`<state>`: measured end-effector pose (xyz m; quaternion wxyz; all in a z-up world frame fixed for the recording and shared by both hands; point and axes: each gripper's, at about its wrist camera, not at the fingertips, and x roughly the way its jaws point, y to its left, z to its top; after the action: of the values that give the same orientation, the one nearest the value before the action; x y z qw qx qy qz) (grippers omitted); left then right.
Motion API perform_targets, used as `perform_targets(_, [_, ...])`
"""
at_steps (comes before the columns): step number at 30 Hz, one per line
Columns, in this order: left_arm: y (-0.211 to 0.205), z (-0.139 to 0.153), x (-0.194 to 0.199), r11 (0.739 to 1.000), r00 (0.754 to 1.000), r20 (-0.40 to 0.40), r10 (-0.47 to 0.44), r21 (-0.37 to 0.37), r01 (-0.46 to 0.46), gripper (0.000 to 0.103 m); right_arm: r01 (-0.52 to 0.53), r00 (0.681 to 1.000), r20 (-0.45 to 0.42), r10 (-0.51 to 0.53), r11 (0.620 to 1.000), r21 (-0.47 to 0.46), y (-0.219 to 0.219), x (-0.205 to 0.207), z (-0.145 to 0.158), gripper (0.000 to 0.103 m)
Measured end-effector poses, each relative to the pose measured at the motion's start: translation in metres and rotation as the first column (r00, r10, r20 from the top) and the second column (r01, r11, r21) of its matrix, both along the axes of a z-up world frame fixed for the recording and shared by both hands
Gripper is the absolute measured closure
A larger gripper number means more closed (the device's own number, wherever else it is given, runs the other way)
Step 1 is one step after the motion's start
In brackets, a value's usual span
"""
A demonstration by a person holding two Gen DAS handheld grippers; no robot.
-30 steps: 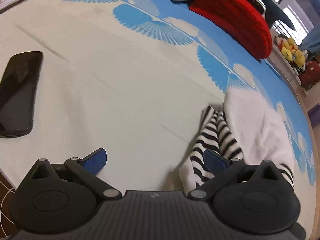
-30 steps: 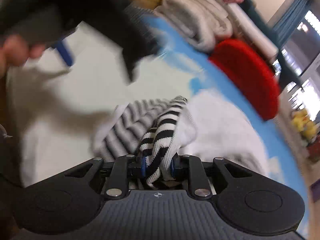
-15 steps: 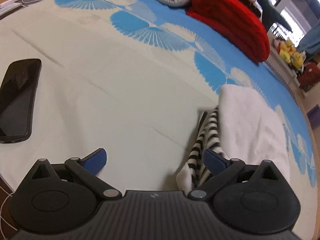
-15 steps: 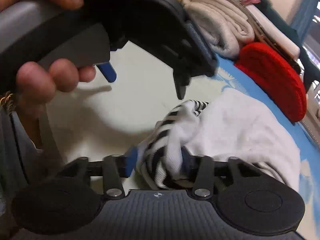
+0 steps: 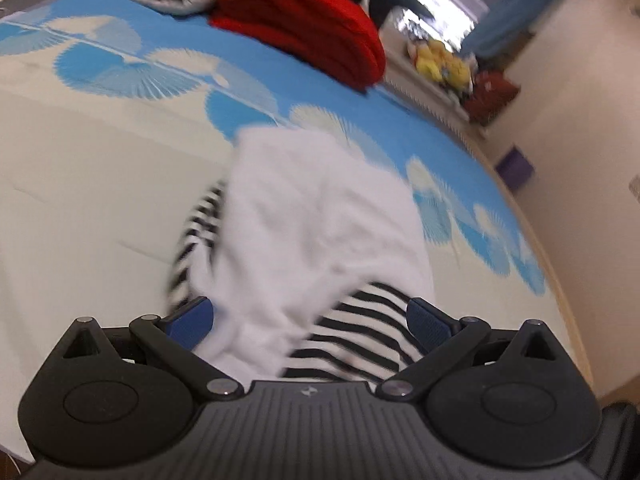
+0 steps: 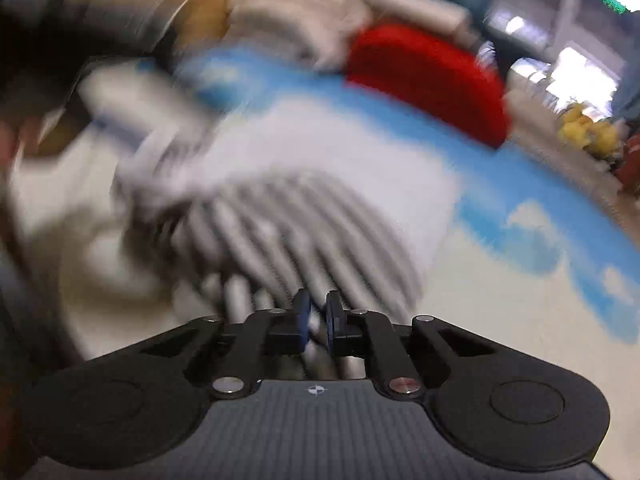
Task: Fold small clothes
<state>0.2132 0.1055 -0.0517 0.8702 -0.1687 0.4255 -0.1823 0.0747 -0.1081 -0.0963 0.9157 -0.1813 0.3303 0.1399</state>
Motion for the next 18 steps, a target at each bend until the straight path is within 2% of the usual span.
perform_targets(2, [-0.015,-0.011,0.007,0.998,0.999,-0.048,0.002,0.068,0.002,0.0,-0.115,0.988,-0.103,0.112,0.993,-0.024,0.014,-0.016,-0.02,0.098])
perform_targets(3, [-0.019,-0.015,0.009,0.994,0.998,-0.06,0.011,0.105,-0.005,0.0,-0.137,0.981,-0.141,0.134,0.99,-0.015,0.018,-0.024,-0.025,0.103])
perform_targets(5, [-0.025,-0.024,0.012,0.981,0.996,-0.082,0.038,0.192,-0.021,0.0,-0.12,0.987,-0.108,0.119,0.993,-0.001,0.013,-0.036,-0.016,0.102])
perform_targets(8, [-0.023,-0.034,0.011,0.958,0.989,-0.118,0.088,0.283,-0.051,0.0,-0.03,0.996,-0.076,0.039,0.993,0.112,-0.019,-0.042,0.017,0.102])
perform_targets(11, [-0.007,-0.042,0.006,0.966,0.977,-0.179,0.119,0.249,-0.072,0.0,0.028,0.999,0.035,-0.034,0.989,0.148,-0.046,-0.034,0.046,0.094])
perform_targets(13, [-0.002,-0.044,0.003,0.966,0.973,-0.182,0.141,0.24,-0.095,0.0,0.068,0.994,0.073,-0.08,0.986,0.154,-0.046,-0.013,0.053,0.084])
perform_targets(15, [-0.001,-0.042,-0.004,0.962,0.973,-0.166,0.162,0.246,-0.118,0.0,0.118,0.992,0.028,-0.124,0.981,0.156,-0.049,0.011,0.038,0.081])
perform_targets(16, [0.0,-0.042,-0.01,0.961,0.972,-0.159,0.172,0.244,-0.13,0.0,0.128,0.992,-0.036,-0.124,0.982,0.137,-0.048,0.019,0.023,0.081])
perform_targets(17, [0.0,-0.042,-0.017,0.963,0.972,-0.155,0.174,0.233,-0.136,0.0,0.121,0.992,-0.051,-0.116,0.985,0.12,-0.042,0.023,0.01,0.081])
perform_targets(18, [-0.001,-0.042,-0.024,0.966,0.972,-0.156,0.173,0.217,-0.137,0.0,0.098,0.995,-0.01,-0.097,0.992,0.079,-0.036,0.015,0.003,0.083])
